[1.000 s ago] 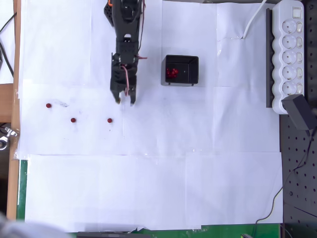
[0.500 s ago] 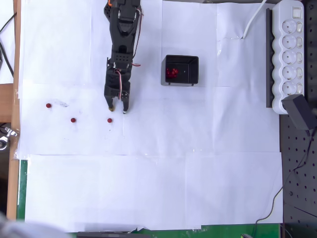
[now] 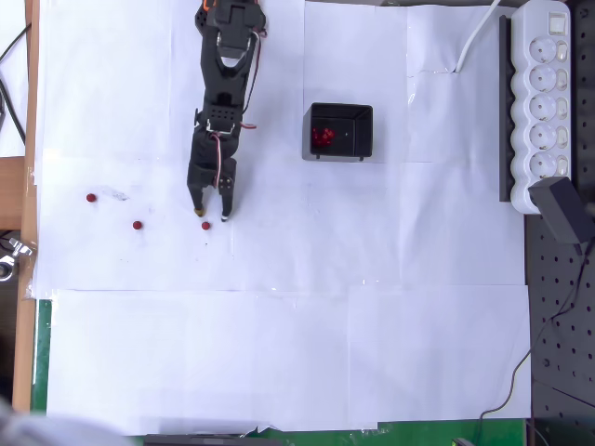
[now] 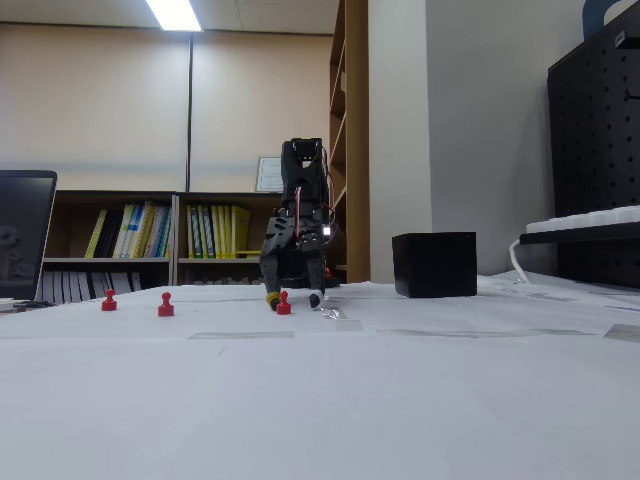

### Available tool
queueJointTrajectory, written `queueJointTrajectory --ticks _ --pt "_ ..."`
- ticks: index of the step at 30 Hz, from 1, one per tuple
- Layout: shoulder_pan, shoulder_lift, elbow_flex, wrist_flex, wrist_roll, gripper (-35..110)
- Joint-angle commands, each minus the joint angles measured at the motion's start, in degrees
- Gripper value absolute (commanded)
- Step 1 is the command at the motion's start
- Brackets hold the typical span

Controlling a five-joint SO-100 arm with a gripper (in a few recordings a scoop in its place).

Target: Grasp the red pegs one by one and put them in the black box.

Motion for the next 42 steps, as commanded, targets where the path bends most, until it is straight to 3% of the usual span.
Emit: queueJointTrajectory --ticks 1,22,32,37,39,42 --pt "0.44 1.14 3.87 -0.35 0.09 16" --pt "0.62 5.36 8.44 -1.67 1.41 16" --pt "0.35 5.19 7.56 -0.7 1.32 1" --pt "0.53 1.76 9.05 9.14 -0.35 0" --pt "0.7 -1.76 11.51 19.07 -1.93 0" --pt "0.0 -8.61 19.34 41.75 -6.06 0"
